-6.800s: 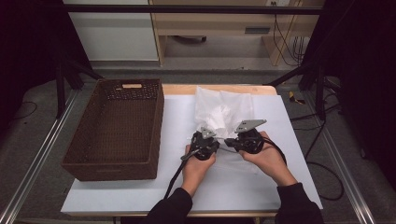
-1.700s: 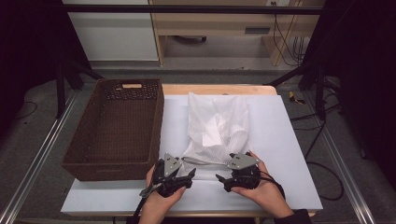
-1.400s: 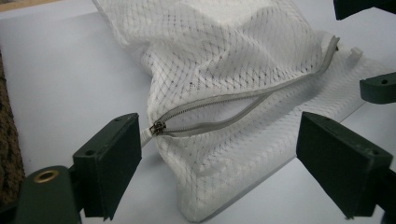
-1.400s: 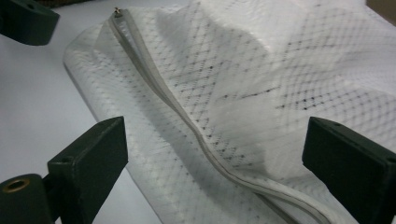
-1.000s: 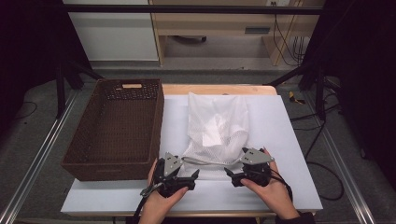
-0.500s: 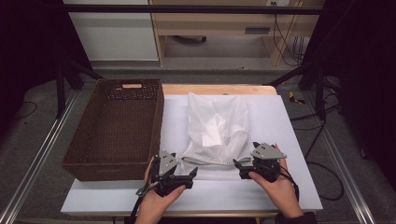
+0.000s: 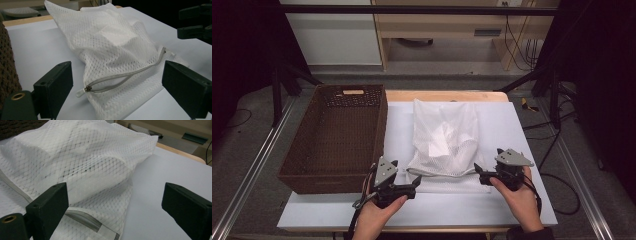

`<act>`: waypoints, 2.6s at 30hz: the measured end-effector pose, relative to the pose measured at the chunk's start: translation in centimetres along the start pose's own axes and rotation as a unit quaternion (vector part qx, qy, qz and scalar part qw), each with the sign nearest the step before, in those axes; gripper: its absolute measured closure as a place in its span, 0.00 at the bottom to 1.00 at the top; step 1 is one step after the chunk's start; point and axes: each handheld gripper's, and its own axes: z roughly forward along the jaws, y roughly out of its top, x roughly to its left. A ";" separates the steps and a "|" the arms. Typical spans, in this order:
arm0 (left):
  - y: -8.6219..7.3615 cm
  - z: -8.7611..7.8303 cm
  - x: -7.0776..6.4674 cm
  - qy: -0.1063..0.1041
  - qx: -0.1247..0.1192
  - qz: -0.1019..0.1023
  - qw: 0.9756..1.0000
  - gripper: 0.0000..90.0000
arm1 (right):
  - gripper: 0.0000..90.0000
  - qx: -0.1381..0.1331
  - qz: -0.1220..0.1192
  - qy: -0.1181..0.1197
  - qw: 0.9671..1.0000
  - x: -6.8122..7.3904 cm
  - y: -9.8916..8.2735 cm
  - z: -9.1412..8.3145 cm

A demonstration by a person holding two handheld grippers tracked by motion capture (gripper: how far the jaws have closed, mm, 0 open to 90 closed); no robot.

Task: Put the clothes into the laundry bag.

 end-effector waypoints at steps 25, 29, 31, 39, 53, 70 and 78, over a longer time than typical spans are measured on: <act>1.7 -2.1 1.0 0.002 -0.039 -0.008 0.999 0.10 | 0.08 0.006 0.025 -0.021 0.999 -1.6 -0.6 -0.2; 2.0 -2.6 1.5 0.008 -0.049 -0.012 0.999 0.10 | 0.08 0.009 0.029 -0.024 0.999 -1.8 -0.7 -0.2; 2.0 -2.8 1.8 0.011 -0.052 -0.014 0.998 0.10 | 0.08 0.009 0.031 -0.023 0.999 -1.9 -0.7 -0.2; 2.3 -3.5 2.7 0.022 -0.060 -0.019 0.998 0.10 | 0.08 0.010 0.036 -0.028 0.999 -2.3 -0.9 -0.2; 2.7 -5.2 5.3 0.055 -0.072 -0.034 0.995 0.09 | 0.08 0.012 0.044 -0.033 0.998 -3.1 -1.2 -0.4; 2.6 -7.1 8.6 0.090 -0.084 -0.050 0.991 0.10 | 0.08 0.015 0.052 -0.040 0.998 -4.0 -1.6 -0.6; 2.3 -7.7 10.0 0.107 -0.087 -0.056 0.989 0.10 | 0.07 0.017 0.057 -0.045 0.997 -4.5 -1.9 -0.6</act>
